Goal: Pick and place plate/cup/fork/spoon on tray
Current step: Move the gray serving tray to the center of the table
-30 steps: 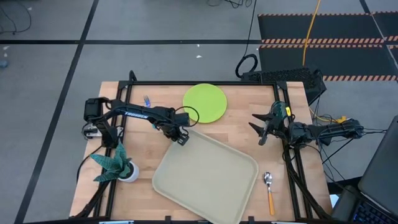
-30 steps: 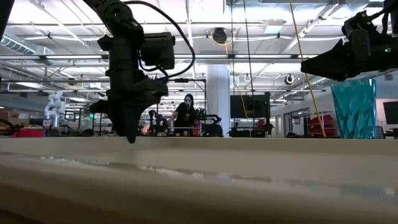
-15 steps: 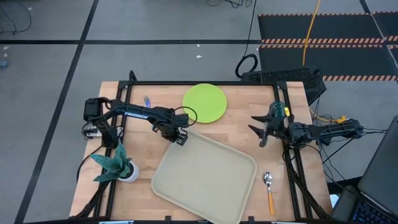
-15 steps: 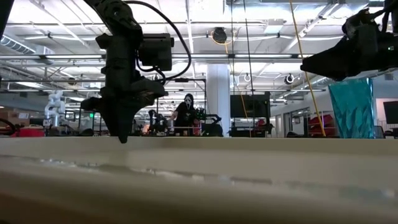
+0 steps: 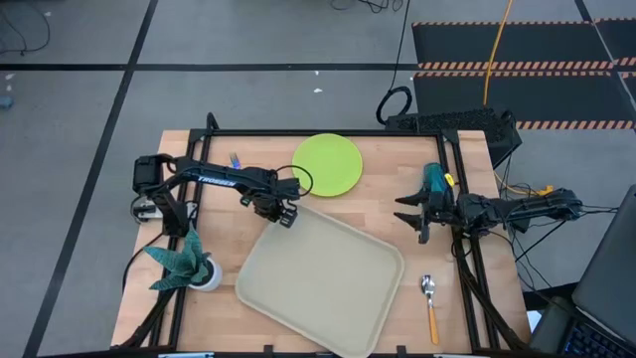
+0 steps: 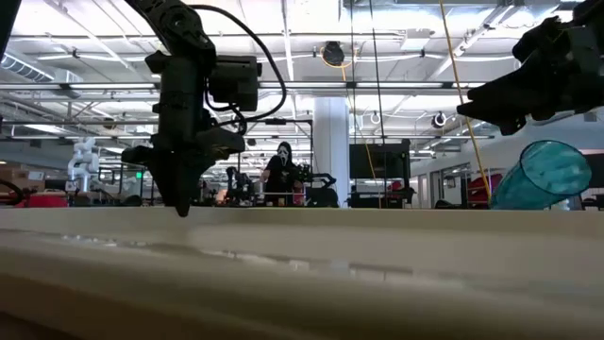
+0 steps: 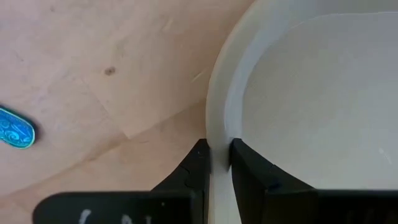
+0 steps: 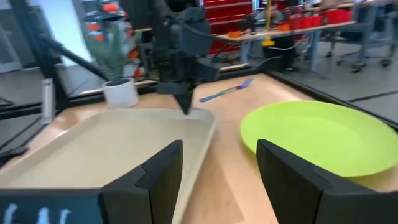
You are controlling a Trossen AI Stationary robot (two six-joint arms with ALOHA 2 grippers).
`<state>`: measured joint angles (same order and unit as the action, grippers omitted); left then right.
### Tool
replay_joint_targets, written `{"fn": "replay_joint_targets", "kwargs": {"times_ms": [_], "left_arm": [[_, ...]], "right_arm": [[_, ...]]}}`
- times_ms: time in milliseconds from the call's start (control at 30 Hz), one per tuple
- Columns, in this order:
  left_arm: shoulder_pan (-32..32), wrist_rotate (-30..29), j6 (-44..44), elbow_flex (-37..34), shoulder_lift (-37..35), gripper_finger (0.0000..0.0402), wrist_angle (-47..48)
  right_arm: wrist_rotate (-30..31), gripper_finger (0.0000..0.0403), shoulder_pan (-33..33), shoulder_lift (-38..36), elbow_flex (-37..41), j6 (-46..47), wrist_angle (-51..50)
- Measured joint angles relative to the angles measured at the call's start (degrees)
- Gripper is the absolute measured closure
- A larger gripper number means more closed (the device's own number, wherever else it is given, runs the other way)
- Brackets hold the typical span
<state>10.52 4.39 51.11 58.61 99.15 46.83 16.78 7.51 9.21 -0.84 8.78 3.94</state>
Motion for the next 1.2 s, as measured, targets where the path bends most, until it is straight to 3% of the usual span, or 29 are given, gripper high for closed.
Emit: {"fn": "replay_joint_targets", "kwargs": {"times_ms": [333, 567, 933, 1200], "left_arm": [[-2.43, -2.14, -0.67, -0.09, -0.5, 0.0359, -0.82], [-2.78, -6.15, -11.44, -0.02, -0.55, 0.0359, -2.51], [-3.26, -4.01, -29.92, -0.02, -0.52, 0.0245, -3.89], [-5.4, -4.02, -45.57, -0.02, -0.52, 0.0213, -3.29]], "right_arm": [[-2.08, 0.0204, 0.07, 0.0, 0.0, -0.1, 1.06], [-2.04, 0.0204, 0.07, -0.02, 0.0, -0.42, 1.65], [-1.99, 0.0204, 0.07, -0.02, 0.0, -0.47, 1.76], [-1.97, 0.0204, 0.07, -0.04, 0.02, -0.88, 1.76]]}}
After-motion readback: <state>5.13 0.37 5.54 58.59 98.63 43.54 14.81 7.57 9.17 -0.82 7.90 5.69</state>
